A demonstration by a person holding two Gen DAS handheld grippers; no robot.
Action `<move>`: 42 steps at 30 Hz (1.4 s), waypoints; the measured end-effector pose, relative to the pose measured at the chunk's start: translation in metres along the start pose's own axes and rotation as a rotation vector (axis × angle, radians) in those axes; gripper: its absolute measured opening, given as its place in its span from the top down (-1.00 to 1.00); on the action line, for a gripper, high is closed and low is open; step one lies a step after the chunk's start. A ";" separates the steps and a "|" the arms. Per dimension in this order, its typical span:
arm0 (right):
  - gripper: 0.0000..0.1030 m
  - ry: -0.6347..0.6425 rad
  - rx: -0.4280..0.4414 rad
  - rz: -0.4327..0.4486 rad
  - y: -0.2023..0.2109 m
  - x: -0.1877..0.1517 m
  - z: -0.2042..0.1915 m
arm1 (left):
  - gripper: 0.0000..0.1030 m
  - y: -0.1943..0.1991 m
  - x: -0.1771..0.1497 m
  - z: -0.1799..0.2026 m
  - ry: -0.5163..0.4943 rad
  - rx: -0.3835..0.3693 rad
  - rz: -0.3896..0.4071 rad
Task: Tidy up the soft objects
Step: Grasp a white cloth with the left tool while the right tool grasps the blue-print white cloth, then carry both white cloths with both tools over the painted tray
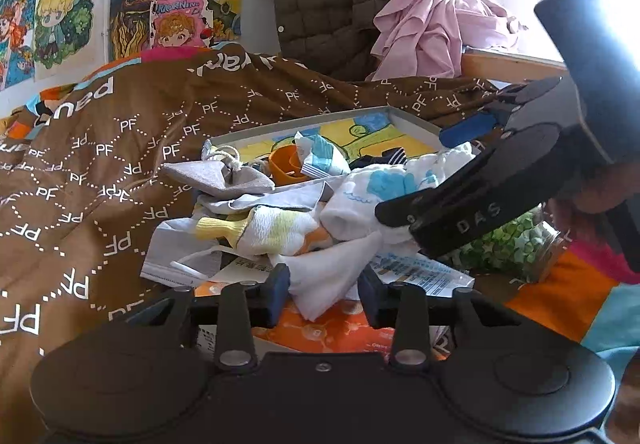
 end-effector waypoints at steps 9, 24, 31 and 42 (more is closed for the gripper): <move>-0.79 -0.004 0.013 -0.012 0.006 -0.002 -0.002 | 0.60 0.000 0.001 -0.004 0.066 -0.007 -0.004; -0.18 0.036 0.031 -0.022 0.019 -0.004 -0.008 | 0.76 0.001 0.002 -0.008 0.195 -0.033 -0.012; 0.49 0.099 0.078 -0.038 0.027 -0.007 -0.023 | 0.79 0.001 0.002 0.004 0.193 -0.075 -0.015; 0.73 0.081 -0.008 -0.030 0.039 -0.003 0.003 | 0.80 0.007 0.008 0.012 0.196 -0.097 -0.005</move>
Point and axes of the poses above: each gripper's, at about its wrist camera, not at the fingertips, and y roughly against the way its jaws point, z to its right, x to its top, the point moved 8 cm from there along -y, roughly the way its jaws point, and after that the axes turned 9 degrees about z, right-handed, at the moved point
